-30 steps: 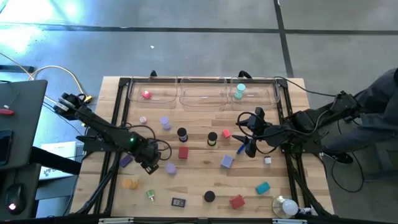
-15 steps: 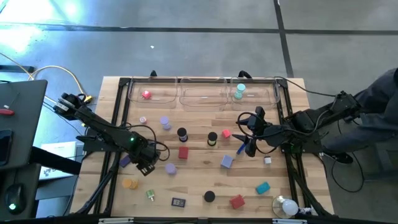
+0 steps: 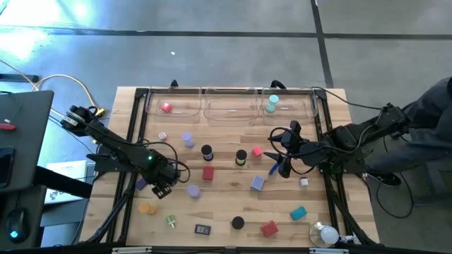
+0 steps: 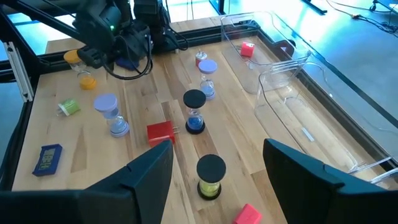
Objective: Pick & Place Office items
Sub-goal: Put the left blue digital clock into the middle transparent bin
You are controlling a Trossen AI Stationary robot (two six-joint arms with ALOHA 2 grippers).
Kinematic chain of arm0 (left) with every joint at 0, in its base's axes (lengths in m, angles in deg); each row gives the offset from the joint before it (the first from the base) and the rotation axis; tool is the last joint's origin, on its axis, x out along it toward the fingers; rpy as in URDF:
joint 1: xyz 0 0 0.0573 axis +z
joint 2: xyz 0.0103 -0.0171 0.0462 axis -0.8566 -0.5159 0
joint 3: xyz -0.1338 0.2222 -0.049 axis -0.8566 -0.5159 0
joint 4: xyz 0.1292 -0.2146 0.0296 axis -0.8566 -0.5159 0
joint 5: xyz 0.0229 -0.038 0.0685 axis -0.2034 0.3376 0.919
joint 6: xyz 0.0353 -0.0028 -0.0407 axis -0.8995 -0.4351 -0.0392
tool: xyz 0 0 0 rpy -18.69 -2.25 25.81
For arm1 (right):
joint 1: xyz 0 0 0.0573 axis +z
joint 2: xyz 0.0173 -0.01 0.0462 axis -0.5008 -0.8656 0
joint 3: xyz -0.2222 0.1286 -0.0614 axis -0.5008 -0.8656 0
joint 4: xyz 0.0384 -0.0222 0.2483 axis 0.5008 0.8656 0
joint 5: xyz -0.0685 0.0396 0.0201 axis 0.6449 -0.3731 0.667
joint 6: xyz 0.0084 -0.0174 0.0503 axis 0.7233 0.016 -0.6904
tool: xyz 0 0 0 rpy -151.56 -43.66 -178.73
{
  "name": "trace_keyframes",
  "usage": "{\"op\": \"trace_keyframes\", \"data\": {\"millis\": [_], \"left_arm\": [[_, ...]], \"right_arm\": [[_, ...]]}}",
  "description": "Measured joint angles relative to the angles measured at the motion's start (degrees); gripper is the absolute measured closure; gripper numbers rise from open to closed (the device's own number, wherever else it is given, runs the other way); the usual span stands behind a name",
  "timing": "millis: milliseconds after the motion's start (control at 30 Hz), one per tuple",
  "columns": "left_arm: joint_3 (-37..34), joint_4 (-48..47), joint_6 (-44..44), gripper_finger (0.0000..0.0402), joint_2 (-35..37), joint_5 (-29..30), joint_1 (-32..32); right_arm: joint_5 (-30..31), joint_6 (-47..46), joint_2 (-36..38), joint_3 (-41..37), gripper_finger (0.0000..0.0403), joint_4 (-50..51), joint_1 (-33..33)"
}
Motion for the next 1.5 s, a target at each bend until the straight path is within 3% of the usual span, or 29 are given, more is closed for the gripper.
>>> {"op": "trace_keyframes", "data": {"millis": [133, 267, 533, 733, 800, 933, 1033, 1133, 1267, 1500], "left_arm": [[0.0, -7.2, 2.2, 0.016, 0.0, 0.2, -1.0], [0.0, -6.6, 2.8, 0.016, 0.0, 5.1, -2.9], [-0.8, -6.1, 6.2, 0.016, 0.0, 9.0, -5.5], [-0.9, -6.2, 7.2, 0.016, 0.0, 14.4, -9.2], [-0.9, -6.8, 4.6, 0.016, 0.0, 14.6, -9.8], [-0.9, -6.7, 2.6, 0.016, 0.0, 8.7, -9.8], [-0.9, -5.8, 5.4, 0.016, 0.0, 11.8, -10.4], [-0.9, -4.0, -0.2, 0.016, 0.4, 10.0, -11.0], [-0.9, -4.4, -0.1, 0.016, 2.2, 10.0, -10.8], [-0.9, -7.5, 4.1, 0.016, 8.9, 16.6, -10.8]], "right_arm": [[0.0, 0.0, 0.0, 0.0, 0.0164, -0.1, 0.0], [0.0, -0.4, 0.0, 0.0, 0.0164, -0.2, 0.0], [-0.4, -0.5, 0.0, 0.0, 0.0164, -1.0, -0.9], [-3.5, -0.5, 0.0, 0.0, 0.0164, -1.0, -2.7], [-3.8, -0.5, 0.0, 0.0, 0.0164, -1.0, -2.7], [-3.9, -0.5, 0.0, 0.0, 0.0164, -1.0, -2.7], [-3.9, -1.8, 0.0, 0.0, 0.0164, -1.0, -2.7], [-4.0, -3.0, 0.0, 0.0, 0.0164, -1.9, -2.9], [-4.4, -3.4, 0.0, 0.0, 0.0164, -2.5, -3.9], [-4.4, -3.4, -0.8, 0.0, 0.0164, -3.0, -4.0]]}}
